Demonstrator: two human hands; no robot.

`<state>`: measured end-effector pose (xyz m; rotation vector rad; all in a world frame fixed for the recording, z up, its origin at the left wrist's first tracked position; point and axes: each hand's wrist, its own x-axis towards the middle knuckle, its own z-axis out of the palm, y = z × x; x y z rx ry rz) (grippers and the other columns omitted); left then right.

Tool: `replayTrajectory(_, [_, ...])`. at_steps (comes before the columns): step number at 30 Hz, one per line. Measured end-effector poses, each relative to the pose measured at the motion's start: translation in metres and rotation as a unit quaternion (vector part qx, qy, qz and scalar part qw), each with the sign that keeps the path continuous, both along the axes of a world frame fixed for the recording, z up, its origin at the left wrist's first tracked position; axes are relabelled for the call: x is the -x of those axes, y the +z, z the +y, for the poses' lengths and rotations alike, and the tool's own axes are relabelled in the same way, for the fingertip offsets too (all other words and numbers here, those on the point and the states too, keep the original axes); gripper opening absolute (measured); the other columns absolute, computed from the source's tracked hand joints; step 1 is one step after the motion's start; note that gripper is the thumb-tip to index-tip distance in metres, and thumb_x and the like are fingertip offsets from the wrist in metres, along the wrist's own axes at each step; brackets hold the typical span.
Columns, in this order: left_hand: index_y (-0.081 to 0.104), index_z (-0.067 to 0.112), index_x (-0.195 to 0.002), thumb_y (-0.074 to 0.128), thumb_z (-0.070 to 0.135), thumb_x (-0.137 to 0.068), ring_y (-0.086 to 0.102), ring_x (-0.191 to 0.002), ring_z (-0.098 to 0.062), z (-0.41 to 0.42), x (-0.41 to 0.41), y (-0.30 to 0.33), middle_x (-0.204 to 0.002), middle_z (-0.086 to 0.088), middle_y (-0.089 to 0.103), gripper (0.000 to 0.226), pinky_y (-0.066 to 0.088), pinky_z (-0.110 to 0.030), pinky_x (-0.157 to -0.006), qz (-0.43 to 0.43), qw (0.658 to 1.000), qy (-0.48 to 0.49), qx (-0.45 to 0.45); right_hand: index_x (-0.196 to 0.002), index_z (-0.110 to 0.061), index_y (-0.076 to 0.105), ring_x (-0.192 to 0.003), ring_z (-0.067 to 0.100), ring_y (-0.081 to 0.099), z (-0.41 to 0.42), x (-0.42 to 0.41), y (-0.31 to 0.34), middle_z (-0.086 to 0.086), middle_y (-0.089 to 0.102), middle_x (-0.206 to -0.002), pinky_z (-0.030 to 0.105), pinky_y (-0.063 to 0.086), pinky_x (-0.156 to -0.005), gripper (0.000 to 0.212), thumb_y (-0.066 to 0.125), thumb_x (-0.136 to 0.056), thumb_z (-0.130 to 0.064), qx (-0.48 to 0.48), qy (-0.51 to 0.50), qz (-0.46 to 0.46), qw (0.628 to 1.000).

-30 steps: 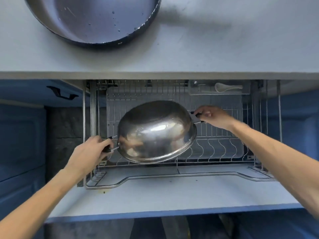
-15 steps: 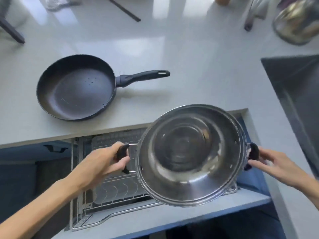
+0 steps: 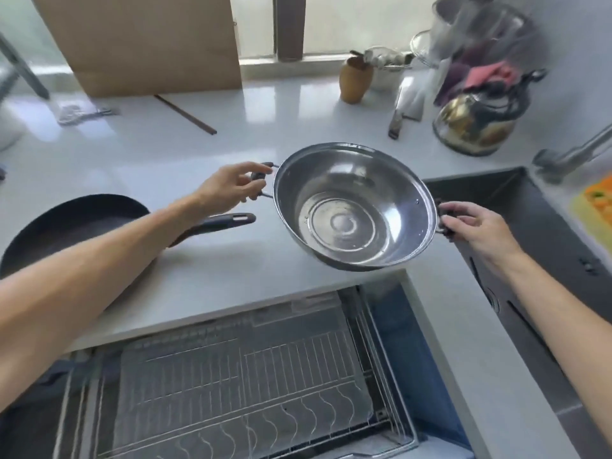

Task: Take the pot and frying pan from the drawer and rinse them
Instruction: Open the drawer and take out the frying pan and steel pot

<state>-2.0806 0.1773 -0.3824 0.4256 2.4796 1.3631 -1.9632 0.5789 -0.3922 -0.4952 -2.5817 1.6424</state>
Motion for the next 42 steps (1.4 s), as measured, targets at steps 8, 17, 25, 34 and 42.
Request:
replayTrajectory(8, [0.060,0.030,-0.112,0.057,0.020,-0.092,0.058,-0.082,-0.015,0.011,0.039,-0.056,-0.091,-0.009,0.070,0.023,0.042,-0.017,-0.076,-0.062,0.994,0.036,0.087,-0.107,-0.010,0.065,-0.052,0.001,0.062,0.008,0.047,-0.054,-0.009,0.069,-0.058,0.012,0.053,-0.058,0.021,0.063,-0.087,-0.004,-0.001,-0.002,-0.017,1.000])
replayTrajectory(17, [0.058,0.029,-0.118,0.055,0.026,-0.094,0.057,-0.091,-0.019,0.013,0.052,-0.066,-0.093,-0.006,0.069,0.024,0.036,-0.029,-0.083,-0.042,0.990,0.036,0.132,-0.104,-0.018,0.065,-0.059,0.004,0.064,0.009,0.042,-0.070,-0.005,0.071,-0.067,0.012,0.054,-0.060,0.019,0.065,-0.086,-0.011,0.038,-0.013,-0.015,0.999])
replayTrajectory(25, [0.043,0.024,-0.138,0.046,0.014,-0.095,0.054,-0.098,-0.015,0.023,-0.055,-0.064,-0.131,-0.006,0.048,0.044,0.045,-0.028,-0.090,0.016,0.965,0.260,-0.009,-0.138,-0.026,0.038,-0.116,0.008,0.041,-0.044,-0.019,-0.070,-0.011,0.032,-0.129,0.026,0.036,-0.096,0.044,0.050,-0.096,-0.024,-0.077,-0.080,0.058,0.992])
replayTrajectory(34, [0.061,0.042,-0.100,0.054,0.005,-0.091,0.062,-0.097,0.003,-0.039,-0.390,-0.042,-0.097,0.020,0.069,0.039,0.048,-0.015,-0.088,-0.108,0.968,0.226,-0.012,-0.089,-0.015,0.071,-0.049,0.016,0.064,-0.149,-0.325,-0.068,0.007,0.071,-0.069,0.016,0.047,-0.043,0.037,0.044,-0.092,0.011,0.146,-0.003,-0.159,0.976])
replayTrajectory(42, [0.059,0.040,-0.105,0.057,0.016,-0.090,0.063,-0.086,-0.001,-0.091,-0.545,-0.071,-0.091,0.023,0.067,0.028,0.047,-0.014,-0.076,-0.105,0.971,0.214,-0.034,-0.089,-0.007,0.058,-0.051,0.014,0.062,-0.224,-0.507,-0.037,0.016,0.071,-0.077,0.018,0.048,-0.049,0.025,0.057,-0.082,0.017,0.126,0.030,-0.110,0.986])
